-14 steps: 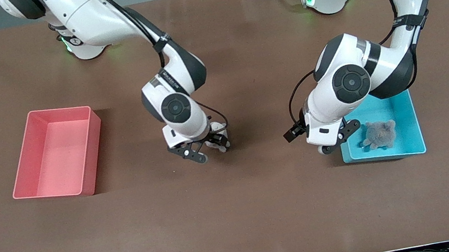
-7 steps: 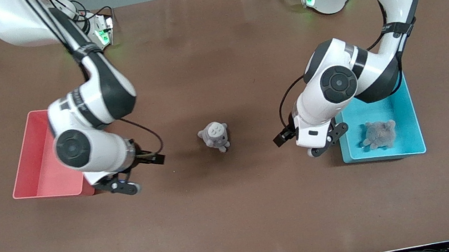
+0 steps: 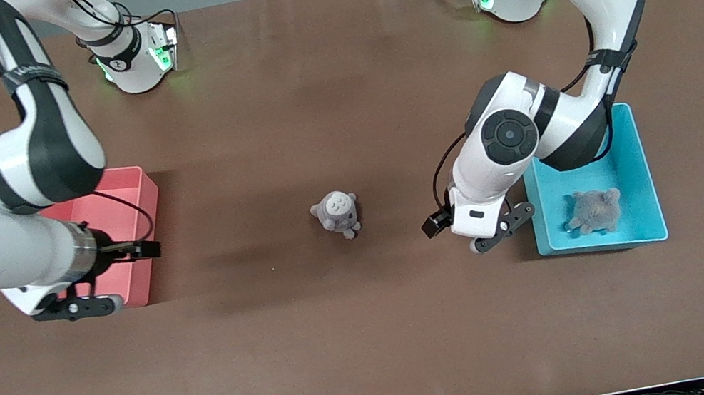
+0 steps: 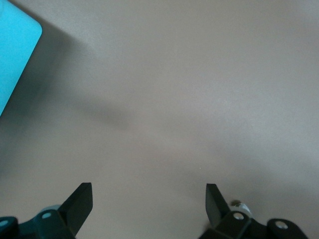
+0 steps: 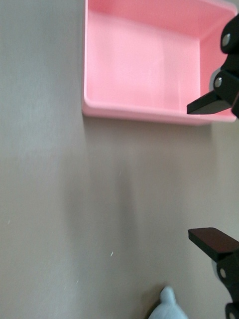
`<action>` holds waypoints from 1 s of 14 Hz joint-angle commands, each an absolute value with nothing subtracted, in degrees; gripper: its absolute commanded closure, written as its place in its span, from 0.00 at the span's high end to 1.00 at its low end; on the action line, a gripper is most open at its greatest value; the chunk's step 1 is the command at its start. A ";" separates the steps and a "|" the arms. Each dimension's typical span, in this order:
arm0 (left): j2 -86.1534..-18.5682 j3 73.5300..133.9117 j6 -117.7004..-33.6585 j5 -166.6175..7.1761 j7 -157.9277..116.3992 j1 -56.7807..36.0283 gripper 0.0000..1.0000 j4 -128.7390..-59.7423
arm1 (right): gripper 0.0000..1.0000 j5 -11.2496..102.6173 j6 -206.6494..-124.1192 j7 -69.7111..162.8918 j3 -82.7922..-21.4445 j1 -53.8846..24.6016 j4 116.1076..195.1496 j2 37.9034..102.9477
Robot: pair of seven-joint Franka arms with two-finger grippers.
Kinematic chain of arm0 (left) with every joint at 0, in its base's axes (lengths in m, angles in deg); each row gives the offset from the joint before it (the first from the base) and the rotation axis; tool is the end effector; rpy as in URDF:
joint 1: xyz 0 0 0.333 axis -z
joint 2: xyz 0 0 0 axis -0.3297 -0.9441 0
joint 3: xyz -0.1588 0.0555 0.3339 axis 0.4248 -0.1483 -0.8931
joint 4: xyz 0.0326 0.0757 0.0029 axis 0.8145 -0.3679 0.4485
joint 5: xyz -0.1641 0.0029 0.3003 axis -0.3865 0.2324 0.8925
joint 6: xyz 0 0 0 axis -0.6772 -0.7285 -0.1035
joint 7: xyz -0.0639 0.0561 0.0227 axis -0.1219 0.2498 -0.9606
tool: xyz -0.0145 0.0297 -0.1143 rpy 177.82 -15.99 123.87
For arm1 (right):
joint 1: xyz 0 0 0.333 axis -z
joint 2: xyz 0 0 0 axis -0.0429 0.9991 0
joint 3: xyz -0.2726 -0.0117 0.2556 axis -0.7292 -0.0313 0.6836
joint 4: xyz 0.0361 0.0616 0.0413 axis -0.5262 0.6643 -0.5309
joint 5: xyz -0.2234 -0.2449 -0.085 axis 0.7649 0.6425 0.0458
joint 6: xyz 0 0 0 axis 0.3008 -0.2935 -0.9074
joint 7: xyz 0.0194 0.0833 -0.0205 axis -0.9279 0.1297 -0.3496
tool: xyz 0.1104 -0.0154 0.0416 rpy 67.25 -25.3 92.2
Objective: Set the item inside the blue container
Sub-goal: 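Withdraw the right gripper while the left gripper moves toward the plush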
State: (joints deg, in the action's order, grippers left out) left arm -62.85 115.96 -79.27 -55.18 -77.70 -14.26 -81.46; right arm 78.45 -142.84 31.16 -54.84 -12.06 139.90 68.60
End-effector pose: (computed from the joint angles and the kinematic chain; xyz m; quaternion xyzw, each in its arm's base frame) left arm 0.6145 -0.3194 0.3947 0.9743 0.2213 -0.0085 0.0402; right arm 0.6115 0.0921 0.5120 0.9940 -0.0384 -0.1024 0.0058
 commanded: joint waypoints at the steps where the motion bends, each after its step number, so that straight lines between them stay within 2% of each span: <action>1: -64.44 115.72 -79.81 -52.10 -78.39 -13.36 1.00 -79.79 | 1.00 79.54 -141.00 35.92 -59.05 -12.22 143.70 63.32; 4: -65.32 115.80 -82.34 -51.92 -78.65 -12.57 1.00 -79.25 | 1.00 83.05 -140.12 40.75 -60.82 -11.35 145.20 60.24; 9: -66.20 115.80 -85.43 -52.10 -78.74 -12.22 1.00 -79.17 | 1.00 83.41 -140.38 48.84 -61.78 -6.43 144.68 58.74; 14: -67.26 115.81 -87.18 -52.36 -79.00 -11.70 0.98 -79.17 | 1.00 83.32 -140.64 54.13 -64.86 -5.89 144.50 57.34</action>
State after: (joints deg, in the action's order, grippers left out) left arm -66.24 115.94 -86.26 -53.46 -77.70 -12.78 -80.51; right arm 82.68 -140.05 52.82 -64.96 -6.12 142.77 59.69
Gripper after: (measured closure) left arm 0.013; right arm 0.000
